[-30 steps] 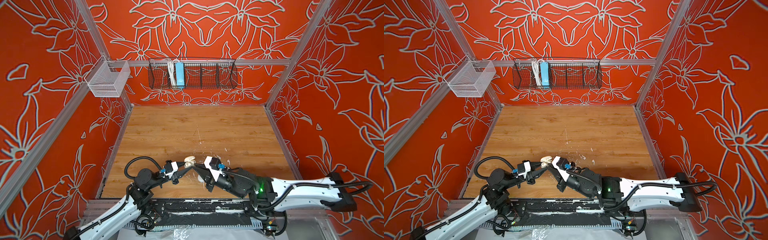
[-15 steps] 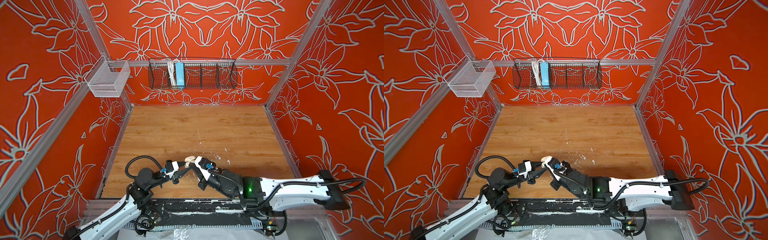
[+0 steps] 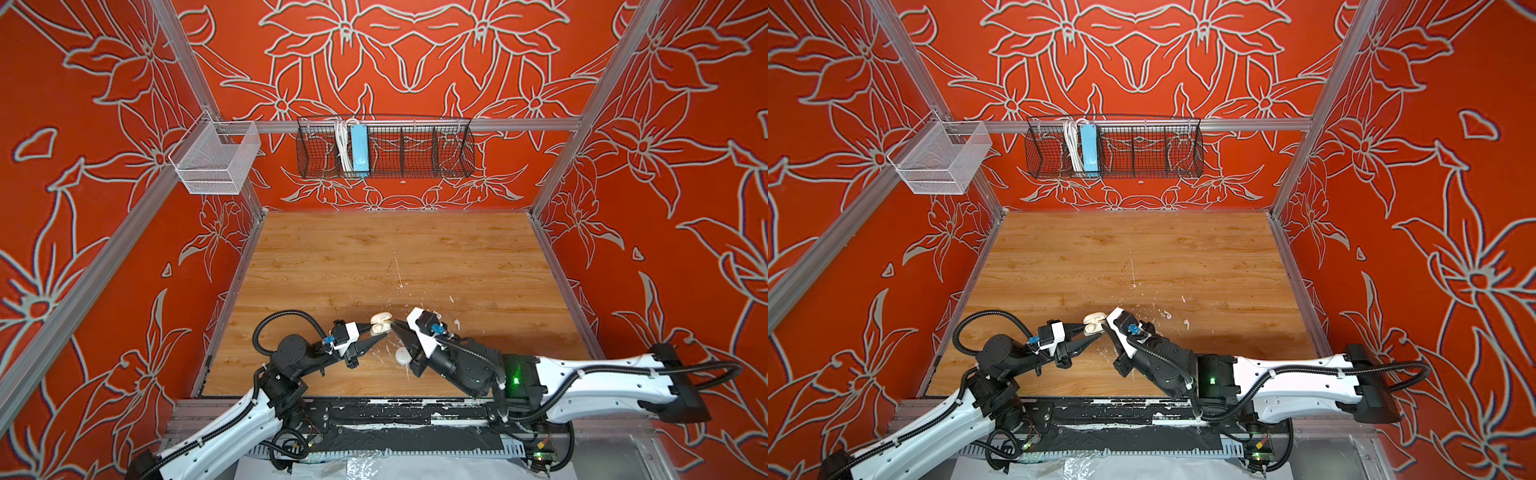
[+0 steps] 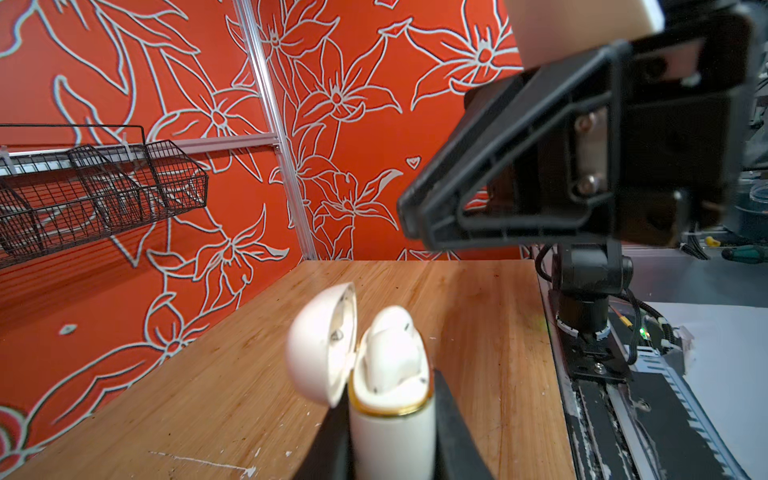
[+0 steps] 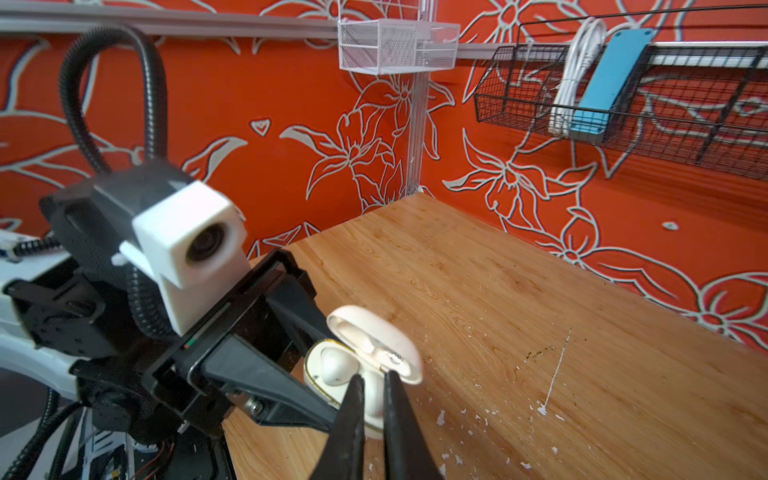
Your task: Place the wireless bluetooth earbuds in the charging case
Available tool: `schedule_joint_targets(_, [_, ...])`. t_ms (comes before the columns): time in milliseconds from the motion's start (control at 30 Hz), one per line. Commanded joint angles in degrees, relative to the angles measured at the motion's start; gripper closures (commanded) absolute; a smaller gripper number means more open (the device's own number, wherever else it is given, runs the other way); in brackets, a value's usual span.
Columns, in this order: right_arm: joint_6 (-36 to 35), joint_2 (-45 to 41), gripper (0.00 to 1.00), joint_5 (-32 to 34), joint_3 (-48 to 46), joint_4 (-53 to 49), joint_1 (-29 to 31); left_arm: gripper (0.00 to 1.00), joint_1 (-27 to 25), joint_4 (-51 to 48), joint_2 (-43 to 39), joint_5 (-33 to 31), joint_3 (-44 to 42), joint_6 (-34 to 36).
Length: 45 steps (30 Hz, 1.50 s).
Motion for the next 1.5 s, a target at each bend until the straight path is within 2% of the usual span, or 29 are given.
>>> schedule_joint_targets(0, [4.68, -1.53, 0.86, 2.54, 3.49, -8.73, -4.30, 1.00, -0.28, 0.98, 1.59, 2.47, 2.54, 1.36])
schedule_joint_targets(67, [8.83, -1.31, 0.85, -1.56, 5.86, -14.89, -9.56, 1.00, -0.24, 0.87, 3.06, 4.65, 3.16, 1.94])
schedule_joint_targets(133, [12.64, -0.19, 0.85, -8.65, 7.85, -20.12, -15.70, 1.00, -0.28, 0.61, 4.67, 7.40, 4.00, 2.56])
schedule_joint_targets(233, [14.80, 2.51, 0.85, -15.81, 9.91, -24.24, -20.51, 1.00, -0.28, -0.13, 6.97, 10.41, 5.24, 3.17])
schedule_joint_targets(467, [13.32, 6.25, 0.75, -25.67, 9.23, -20.41, -21.46, 1.00, -0.28, -0.74, 10.78, 12.07, 6.89, 3.23])
schedule_joint_targets(900, [13.09, 6.10, 0.75, -33.94, 7.16, -16.82, -21.11, 1.00, -0.28, -1.97, 10.84, 8.21, 7.27, 2.70])
schedule_joint_targets(1067, [13.62, 4.48, 0.76, -35.43, 5.19, -14.89, -20.36, 1.00, -0.28, -2.27, 10.75, 7.14, 7.28, 2.43])
schedule_joint_targets(1233, [14.05, 3.01, 0.76, -33.11, 3.95, -15.05, -19.71, 1.00, -0.28, -3.60, 11.05, 3.38, 7.92, 1.27])
schedule_joint_targets(1333, [15.50, 1.49, 0.75, -27.00, 3.78, -17.29, -19.70, 1.00, -0.28, -5.53, 11.71, -3.34, 8.86, -1.52])
schedule_joint_targets(1467, [21.73, -1.47, 0.74, -14.26, 4.39, -24.17, -19.69, 1.00, -0.20, -6.89, 13.00, -16.08, 9.24, -6.70])
